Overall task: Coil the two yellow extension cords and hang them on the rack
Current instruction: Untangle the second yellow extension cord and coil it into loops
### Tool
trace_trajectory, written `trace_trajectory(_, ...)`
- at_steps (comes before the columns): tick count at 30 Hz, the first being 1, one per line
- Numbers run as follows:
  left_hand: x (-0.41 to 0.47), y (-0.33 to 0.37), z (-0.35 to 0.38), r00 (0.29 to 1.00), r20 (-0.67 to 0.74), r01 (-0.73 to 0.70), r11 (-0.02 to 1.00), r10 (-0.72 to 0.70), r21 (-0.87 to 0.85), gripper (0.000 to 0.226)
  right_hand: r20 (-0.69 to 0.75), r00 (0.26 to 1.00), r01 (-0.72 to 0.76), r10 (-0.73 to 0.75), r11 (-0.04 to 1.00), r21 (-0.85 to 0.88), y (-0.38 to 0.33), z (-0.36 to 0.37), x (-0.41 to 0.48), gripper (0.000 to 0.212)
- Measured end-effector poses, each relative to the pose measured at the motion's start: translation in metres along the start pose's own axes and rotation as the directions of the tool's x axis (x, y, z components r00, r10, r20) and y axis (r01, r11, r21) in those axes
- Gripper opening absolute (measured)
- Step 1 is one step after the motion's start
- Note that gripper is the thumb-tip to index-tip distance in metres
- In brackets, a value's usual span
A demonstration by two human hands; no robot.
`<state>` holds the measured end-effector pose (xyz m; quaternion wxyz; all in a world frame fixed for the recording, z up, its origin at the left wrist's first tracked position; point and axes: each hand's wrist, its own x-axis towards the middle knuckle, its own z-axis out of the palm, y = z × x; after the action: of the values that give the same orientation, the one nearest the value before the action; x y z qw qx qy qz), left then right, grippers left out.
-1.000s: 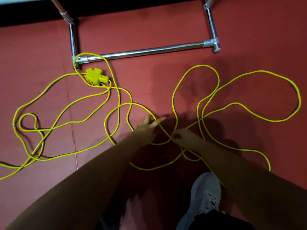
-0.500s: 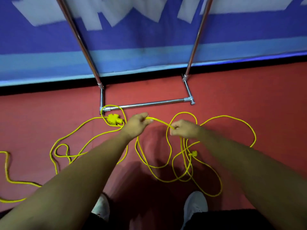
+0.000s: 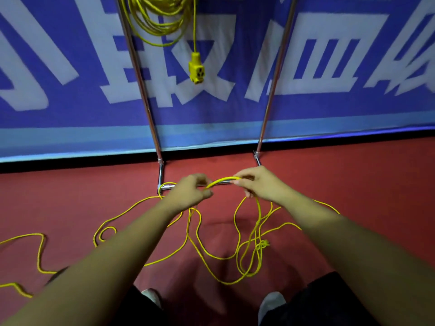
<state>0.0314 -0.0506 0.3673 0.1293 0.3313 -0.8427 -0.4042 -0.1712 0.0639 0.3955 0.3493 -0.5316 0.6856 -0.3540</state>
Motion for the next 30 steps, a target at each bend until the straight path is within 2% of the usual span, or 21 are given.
trace_trajectory(1, -0.005, 0.008, 0.002, 1.000, 0.007, -0.017, 0.997, 0.017, -0.080, 0.011, -0.002, 0.999, 0.032, -0.032, 0.999, -0.019, -0.011, 0.002, 0.002, 0.006)
trace_trajectory(6, -0.021, 0.030, -0.009, 0.991, -0.130, -0.074, 0.950, 0.035, -0.303, 0.017, -0.081, 0.992, 0.095, -0.093, 0.995, 0.018, -0.034, 0.005, 0.007, 0.007)
trace_trajectory(8, -0.023, 0.032, -0.019, 0.981, -0.196, -0.087, 0.915, 0.008, -0.395, 0.019, -0.029, 0.998, 0.058, -0.057, 0.998, 0.027, -0.019, 0.005, 0.006, 0.012)
trace_trajectory(12, -0.020, 0.028, -0.042, 0.950, -0.302, -0.101, 0.827, -0.085, -0.553, 0.022, 0.095, 0.990, -0.089, 0.100, 0.989, -0.118, 0.033, 0.006, -0.004, 0.016)
trace_trajectory(15, -0.018, 0.025, -0.051, 0.952, -0.292, -0.049, 0.893, -0.094, -0.447, 0.018, 0.064, 0.981, -0.181, 0.180, 0.983, 0.003, 0.052, 0.004, -0.008, 0.008)
trace_trajectory(17, -0.014, 0.019, -0.051, 0.952, -0.285, -0.002, 0.927, -0.114, -0.375, 0.007, -0.026, 0.986, -0.160, 0.164, 0.981, 0.111, 0.045, 0.003, -0.002, 0.006)
trace_trajectory(18, -0.011, 0.017, -0.051, 0.949, -0.285, 0.018, 0.928, -0.133, -0.372, 0.010, -0.076, 0.988, -0.122, 0.136, 0.979, 0.163, 0.035, 0.003, 0.001, 0.006)
trace_trajectory(21, -0.002, 0.007, -0.048, 0.943, -0.300, 0.019, 0.923, -0.145, -0.384, 0.047, -0.169, 0.985, 0.023, 0.019, 0.970, 0.243, 0.002, 0.007, 0.009, 0.008)
trace_trajectory(23, 0.003, 0.003, -0.046, 0.922, -0.367, 0.030, 0.968, -0.122, -0.249, 0.076, -0.161, 0.986, 0.086, -0.046, 0.964, 0.250, -0.015, 0.011, 0.010, 0.008)
trace_trajectory(25, 0.006, 0.001, -0.046, 0.889, -0.446, 0.055, 0.991, -0.105, -0.124, 0.095, -0.179, 0.980, 0.115, -0.083, 0.978, 0.175, -0.024, 0.010, 0.013, 0.009)
trace_trajectory(28, 0.004, 0.004, -0.048, 0.873, -0.483, -0.063, 0.997, 0.073, 0.036, 0.087, -0.172, 0.974, 0.155, -0.148, 0.988, 0.025, -0.028, 0.007, 0.016, 0.010)
trace_trajectory(30, -0.001, 0.010, -0.045, 0.928, -0.340, -0.162, 0.987, 0.155, 0.008, 0.065, -0.114, 0.978, 0.176, -0.173, 0.984, 0.017, -0.030, 0.011, 0.017, 0.013)
